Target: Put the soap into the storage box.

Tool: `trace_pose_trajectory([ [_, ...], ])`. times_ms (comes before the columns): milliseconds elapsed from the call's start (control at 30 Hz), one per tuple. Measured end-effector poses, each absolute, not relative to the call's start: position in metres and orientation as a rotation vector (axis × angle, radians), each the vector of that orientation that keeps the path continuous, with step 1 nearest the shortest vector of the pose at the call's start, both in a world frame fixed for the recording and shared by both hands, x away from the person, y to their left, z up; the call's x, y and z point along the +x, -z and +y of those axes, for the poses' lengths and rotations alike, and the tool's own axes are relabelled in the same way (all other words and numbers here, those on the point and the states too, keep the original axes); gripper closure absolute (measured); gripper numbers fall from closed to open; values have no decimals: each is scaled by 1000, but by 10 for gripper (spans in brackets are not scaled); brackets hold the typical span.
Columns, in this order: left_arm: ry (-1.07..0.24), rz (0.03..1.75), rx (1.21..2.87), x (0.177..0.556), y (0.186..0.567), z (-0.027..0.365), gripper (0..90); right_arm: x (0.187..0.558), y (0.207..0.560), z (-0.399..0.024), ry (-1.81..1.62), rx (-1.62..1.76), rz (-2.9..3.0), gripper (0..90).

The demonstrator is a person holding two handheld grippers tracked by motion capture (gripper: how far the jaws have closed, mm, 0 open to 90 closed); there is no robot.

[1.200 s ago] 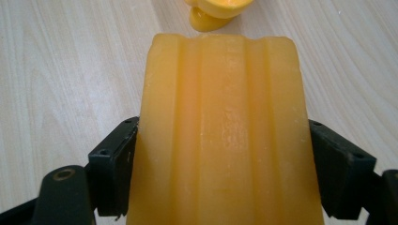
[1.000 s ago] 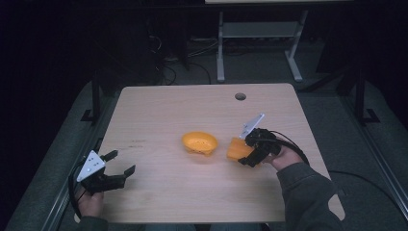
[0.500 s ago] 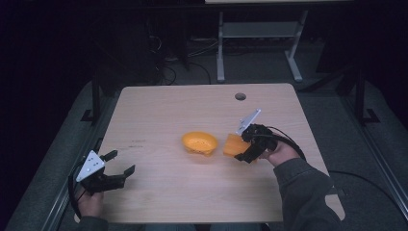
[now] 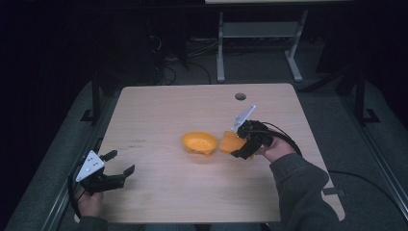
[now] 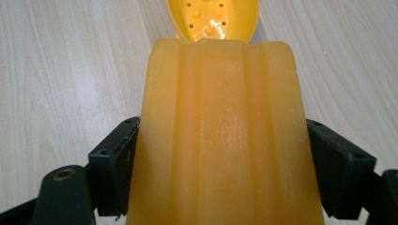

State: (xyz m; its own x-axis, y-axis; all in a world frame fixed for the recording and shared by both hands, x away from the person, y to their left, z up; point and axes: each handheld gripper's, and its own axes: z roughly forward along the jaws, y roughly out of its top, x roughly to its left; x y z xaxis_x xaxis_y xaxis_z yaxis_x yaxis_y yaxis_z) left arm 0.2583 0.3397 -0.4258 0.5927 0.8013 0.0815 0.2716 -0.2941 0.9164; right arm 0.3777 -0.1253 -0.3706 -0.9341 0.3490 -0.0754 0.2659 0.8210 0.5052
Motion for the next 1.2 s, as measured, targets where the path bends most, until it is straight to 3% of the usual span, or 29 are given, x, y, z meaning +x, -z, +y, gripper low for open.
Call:
trace_pose_trajectory([
  [1200,-681,867,1841,258,425,340,139,406,362,-71,-743,366,2872,203],
])
